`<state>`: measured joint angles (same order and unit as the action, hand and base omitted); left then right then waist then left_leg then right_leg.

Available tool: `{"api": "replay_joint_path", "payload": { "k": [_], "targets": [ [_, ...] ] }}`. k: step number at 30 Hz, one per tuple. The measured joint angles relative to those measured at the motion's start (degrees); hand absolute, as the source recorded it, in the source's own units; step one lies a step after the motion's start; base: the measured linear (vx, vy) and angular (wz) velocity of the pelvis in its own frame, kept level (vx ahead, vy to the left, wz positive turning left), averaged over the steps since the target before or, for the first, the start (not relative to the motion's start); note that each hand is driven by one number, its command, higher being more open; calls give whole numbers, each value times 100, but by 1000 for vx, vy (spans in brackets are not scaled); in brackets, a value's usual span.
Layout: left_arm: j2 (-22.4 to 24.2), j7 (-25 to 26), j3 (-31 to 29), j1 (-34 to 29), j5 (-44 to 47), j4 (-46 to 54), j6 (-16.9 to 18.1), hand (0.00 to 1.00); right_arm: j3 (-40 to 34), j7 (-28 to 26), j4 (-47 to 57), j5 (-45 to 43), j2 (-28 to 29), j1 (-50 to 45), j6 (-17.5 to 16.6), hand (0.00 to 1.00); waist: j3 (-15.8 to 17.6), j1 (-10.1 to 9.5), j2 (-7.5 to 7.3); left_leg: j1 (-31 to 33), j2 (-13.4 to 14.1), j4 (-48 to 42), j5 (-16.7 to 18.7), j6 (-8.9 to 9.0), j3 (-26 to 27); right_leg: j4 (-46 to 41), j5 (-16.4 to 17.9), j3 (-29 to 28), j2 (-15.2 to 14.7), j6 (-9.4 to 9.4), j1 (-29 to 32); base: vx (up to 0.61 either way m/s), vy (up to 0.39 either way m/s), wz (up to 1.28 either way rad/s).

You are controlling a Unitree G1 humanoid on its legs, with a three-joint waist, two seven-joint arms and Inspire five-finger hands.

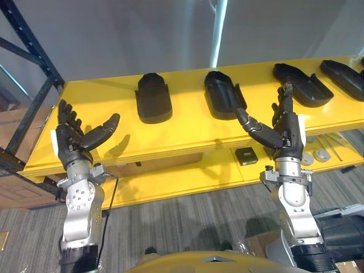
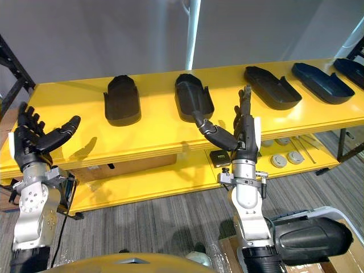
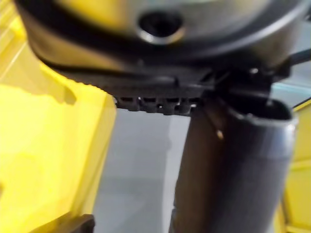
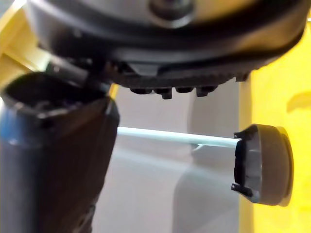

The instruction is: Walk over and take three plastic housings, then place them on the shelf

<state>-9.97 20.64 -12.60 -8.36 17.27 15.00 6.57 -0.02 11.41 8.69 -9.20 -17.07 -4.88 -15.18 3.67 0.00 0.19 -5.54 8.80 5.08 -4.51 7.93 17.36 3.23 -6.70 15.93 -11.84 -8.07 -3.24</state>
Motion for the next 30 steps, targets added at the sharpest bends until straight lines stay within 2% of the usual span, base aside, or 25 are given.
{"api": "replay_joint_path", "payload": {
  "k": [3, 10, 14, 18, 26, 30],
  "targets": [
    [152, 54, 53, -281, 5, 137, 248, 100, -20, -365, -148, -71, 0, 106, 65, 100, -57, 0, 10, 4, 5, 1, -16, 0, -26, 0, 2, 44, -1, 2, -16, -40, 5, 4],
    [409, 28, 307, -697, 15, 139, 342, 100, -52, -490, -706, -337, 0, 389, 433, 100, -139, -113, -28, 23, 19, 2, -45, 1, -76, 2, 36, 123, 1, 37, -39, -39, 7, 4],
    [482, 29, 312, -778, 13, 140, 382, 100, -44, -887, -967, -578, 2, 402, 477, 100, -139, -138, -27, 94, 20, 2, -66, 20, -212, 33, 40, 265, 2, 38, -91, -17, 7, 18],
    [482, -35, 336, -792, 13, 271, 457, 100, 344, -1349, -1088, -798, 33, 736, 474, 100, -135, -156, -33, 120, 19, 1, -99, 3, -336, 92, 17, 405, 8, 17, -178, 7, 1, 14],
    [490, -219, 715, -777, -18, 470, 471, 100, 1195, -1630, -1301, -682, 294, 1402, 471, 100, -100, -354, -75, 126, -2, 1, -126, -4, -563, 96, 36, 632, -3, 8, -338, 8, 3, 14],
    [495, -259, 760, -776, -227, 470, 469, 100, 1323, -1620, -1599, -683, 408, 1661, 477, 100, 8, -467, -79, 152, -9, 2, -137, -8, -674, 89, 57, 756, -6, 15, -395, -17, 1, 16]
  ]
}}
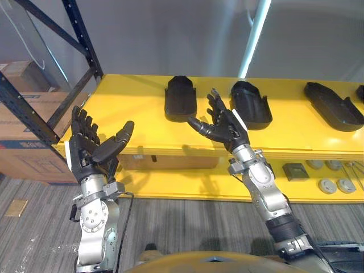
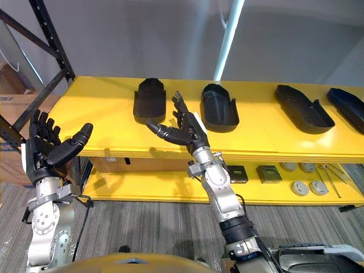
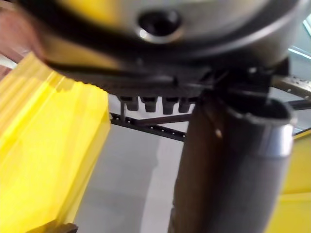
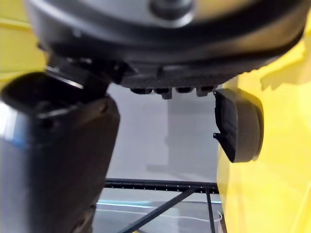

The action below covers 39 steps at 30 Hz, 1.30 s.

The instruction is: Walk over and take three plastic housings, then place them on the shelf

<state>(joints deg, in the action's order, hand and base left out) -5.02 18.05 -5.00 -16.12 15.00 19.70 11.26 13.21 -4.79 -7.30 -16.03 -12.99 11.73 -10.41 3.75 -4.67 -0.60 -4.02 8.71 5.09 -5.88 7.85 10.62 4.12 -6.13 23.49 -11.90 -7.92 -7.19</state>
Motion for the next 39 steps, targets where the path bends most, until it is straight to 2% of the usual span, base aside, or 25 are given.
{"api": "replay_joint_path", "payload": {
  "k": [3, 9, 14, 25, 39],
  "targets": [
    [1, 5, 7, -18, 0, -3, -5, 100, 73, 344, -308, 15, 56, 246, 150, 100, 42, -23, 16, 69, -5, 0, -42, -5, -97, -5, 1, 96, -1, 2, 2, -22, 0, 15],
    [72, 35, 216, -40, 1, -9, -12, 100, 83, 1489, -832, 235, 412, 385, 579, 100, 187, -148, 61, 107, -6, 1, -83, -7, -170, -5, 22, 159, 0, 31, -5, -15, 1, 4],
    [72, 44, 301, -225, 1, -159, -18, 100, 89, 1887, -1048, 291, 507, 577, 666, 100, 217, -151, 68, 160, -13, 0, -105, -8, -255, -4, 19, 239, 1, 29, -5, -12, 0, 8],
    [71, 25, 490, -296, 5, -209, -43, 100, 213, 1688, -1780, 401, 486, 1128, 664, 100, 285, -263, 100, 163, -17, 1, -130, -7, -333, -2, 25, 327, 3, 34, -68, -4, -1, 3],
    [64, 28, 716, -295, 12, -222, -43, 100, 310, 1852, -2390, 397, 417, 1665, 499, 100, 397, -299, 148, 250, -26, 0, -197, -10, -470, 4, 24, 469, 9, 35, -81, -16, 2, 5]
  ]
}}
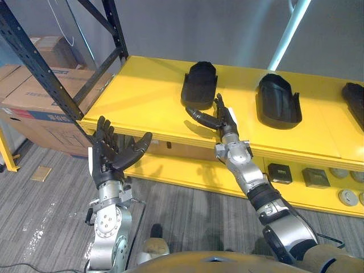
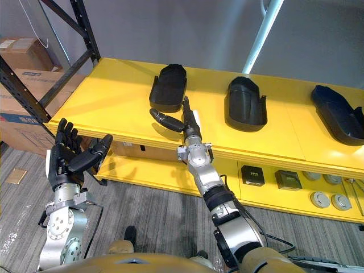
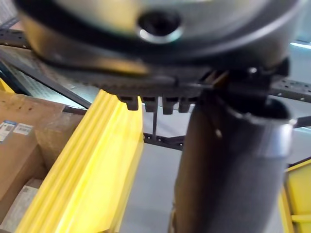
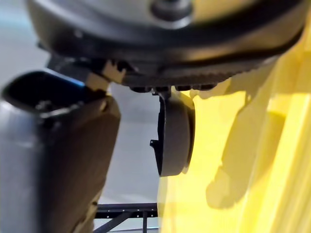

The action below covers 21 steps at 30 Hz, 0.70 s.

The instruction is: Walk over and take three plastic housings, then place them on the shelf

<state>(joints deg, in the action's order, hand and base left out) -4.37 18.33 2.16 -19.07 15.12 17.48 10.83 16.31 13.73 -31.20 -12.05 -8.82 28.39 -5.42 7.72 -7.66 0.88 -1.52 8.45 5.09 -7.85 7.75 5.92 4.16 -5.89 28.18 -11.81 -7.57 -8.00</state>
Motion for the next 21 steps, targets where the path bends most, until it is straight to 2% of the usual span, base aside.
{"api": "replay_joint_path", "payload": {
  "k": [7, 9, 13, 15, 18, 21],
  "targets": [
    [-4, -9, 24, -5, 0, -9, 0, 100, 5, 308, 150, 241, -2, -77, -43, 100, 41, 14, 62, -3, 2, 0, -4, 0, 17, 3, -1, -21, 1, -1, 10, 0, 0, -1],
    [-16, 2, 13, -114, -1, -9, 9, 100, 7, 441, 844, 482, 0, -479, -16, 100, 44, 9, 57, -2, 10, -1, 2, 6, 96, 3, -4, -103, 1, 0, 92, 3, 2, -15],
    [-19, 66, 5, -203, 0, -204, 19, 100, -3, 335, 2443, 475, -147, -1274, 18, 100, 52, 58, 43, -23, 27, -19, 17, 22, 320, 2, -56, -354, 2, -52, 207, 37, 2, -28],
    [-21, 106, -29, -217, 3, -389, 19, 100, -72, -268, 3325, 25, -419, -1772, -53, 100, 64, 197, 9, -113, 42, -17, 70, 46, 507, -1, -70, -517, 1, -51, 247, 23, 3, -40],
    [-54, 31, -33, -220, 3, -401, 18, 100, -459, -912, 3755, -476, -532, -2412, -247, 100, 68, 349, -48, -200, 75, -1, 157, 51, 725, -2, -54, -733, 26, -25, 312, -6, 1, -35],
    [-105, -19, -52, -221, 3, -396, 19, 100, -752, -1375, 4003, -788, -584, -2909, -261, 100, 67, 374, -50, -282, 106, -1, 222, 82, 874, 0, -48, -879, 55, -23, 343, 0, -3, -33]
  ]
}}
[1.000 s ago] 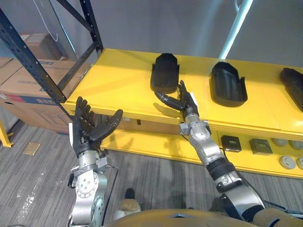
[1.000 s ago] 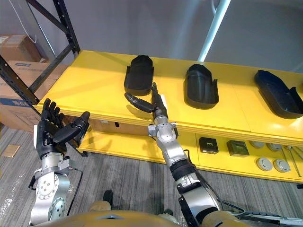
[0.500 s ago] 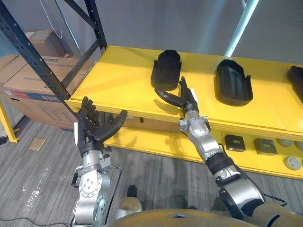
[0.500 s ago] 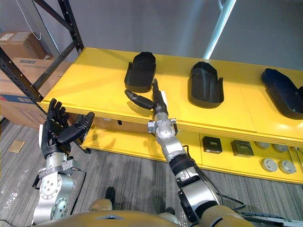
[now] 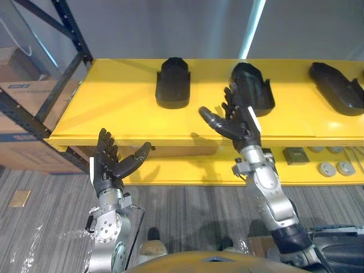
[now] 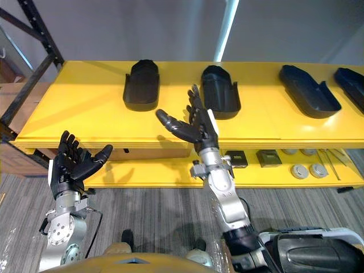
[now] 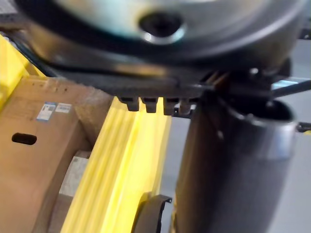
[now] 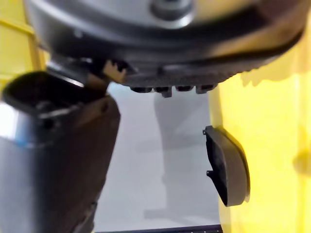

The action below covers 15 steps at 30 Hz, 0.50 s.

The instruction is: Walk over and take three plastic housings, then place them on the shelf

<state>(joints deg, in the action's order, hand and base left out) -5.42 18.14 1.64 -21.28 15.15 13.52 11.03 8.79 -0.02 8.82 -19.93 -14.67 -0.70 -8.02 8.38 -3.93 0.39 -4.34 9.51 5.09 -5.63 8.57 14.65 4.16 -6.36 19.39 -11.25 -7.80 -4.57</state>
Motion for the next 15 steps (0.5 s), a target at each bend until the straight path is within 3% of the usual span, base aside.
{"api": "replay_joint_path", "payload": {
  "k": [2, 5, 10, 15],
  "targets": [
    [-21, -4, -69, 10, 0, 7, 0, 100, -143, -527, 178, -322, -177, -310, 1, 100, -1, 143, -1, -13, 40, 0, 21, 12, 103, 5, 3, -108, 41, 5, 61, 7, -12, -25],
    [-31, -41, -66, 30, -2, 64, 7, 100, -343, -831, 188, -421, -197, -513, 3, 100, -5, 198, -1, -11, 102, -4, 32, 30, 181, 4, -16, -173, 103, 3, 118, 22, -21, -13],
    [-48, -65, -49, 8, -3, 92, 6, 100, -540, -1148, 158, -716, -205, -576, 3, 100, -19, 251, 10, -20, 128, -21, 38, 53, 225, 2, -33, -244, 138, 19, 149, 16, -9, -6],
    [-137, -95, 9, 41, -2, 91, -18, 100, -581, -1337, -550, -745, -205, -401, -9, 100, -119, 236, -32, -16, 128, -18, 39, 54, 223, 1, -32, -242, 137, 19, 144, 0, 0, 0]
  ]
}}
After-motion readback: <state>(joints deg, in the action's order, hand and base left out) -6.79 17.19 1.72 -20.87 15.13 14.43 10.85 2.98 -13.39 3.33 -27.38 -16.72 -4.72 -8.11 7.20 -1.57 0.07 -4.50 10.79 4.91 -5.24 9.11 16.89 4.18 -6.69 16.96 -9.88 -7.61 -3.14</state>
